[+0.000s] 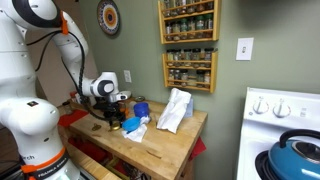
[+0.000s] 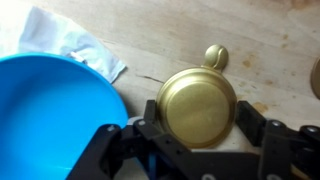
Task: Pick up the gold lid from the table and put it on the gold cup
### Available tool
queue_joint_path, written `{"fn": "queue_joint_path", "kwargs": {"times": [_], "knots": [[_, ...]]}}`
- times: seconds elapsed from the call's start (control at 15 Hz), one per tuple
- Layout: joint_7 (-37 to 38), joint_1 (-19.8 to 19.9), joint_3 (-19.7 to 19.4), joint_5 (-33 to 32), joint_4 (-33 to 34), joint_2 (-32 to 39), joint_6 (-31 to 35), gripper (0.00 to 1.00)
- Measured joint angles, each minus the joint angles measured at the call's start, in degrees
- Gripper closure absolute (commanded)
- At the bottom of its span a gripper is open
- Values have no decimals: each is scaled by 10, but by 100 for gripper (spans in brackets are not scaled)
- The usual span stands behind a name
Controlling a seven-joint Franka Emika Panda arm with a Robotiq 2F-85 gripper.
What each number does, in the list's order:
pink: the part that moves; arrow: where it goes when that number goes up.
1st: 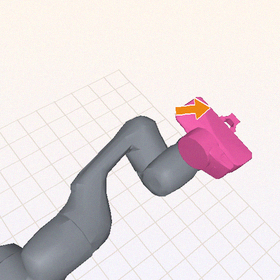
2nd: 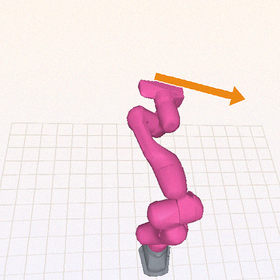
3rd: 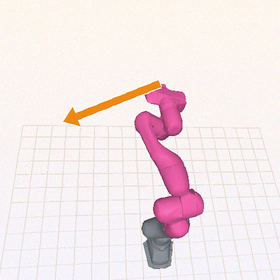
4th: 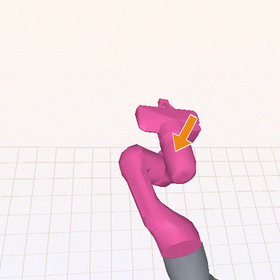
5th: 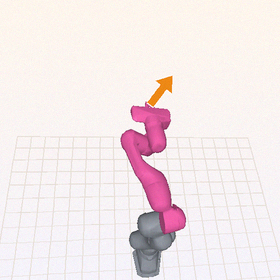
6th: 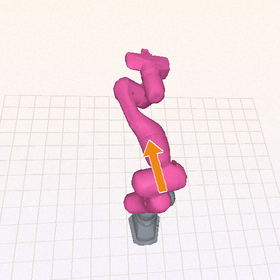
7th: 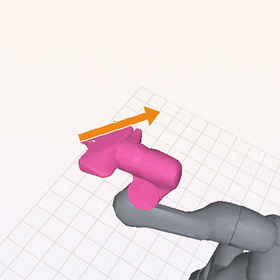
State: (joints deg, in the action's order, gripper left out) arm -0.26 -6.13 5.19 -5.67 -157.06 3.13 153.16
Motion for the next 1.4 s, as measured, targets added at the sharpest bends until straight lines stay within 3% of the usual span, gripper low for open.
{"fn": "queue_joint_path", "kwargs": {"times": [0.93,1.4], "knots": [[-5,-3,5,4,0,-84,-86,36],[-25,-36,27,45,0,-141,-146,44]]}}
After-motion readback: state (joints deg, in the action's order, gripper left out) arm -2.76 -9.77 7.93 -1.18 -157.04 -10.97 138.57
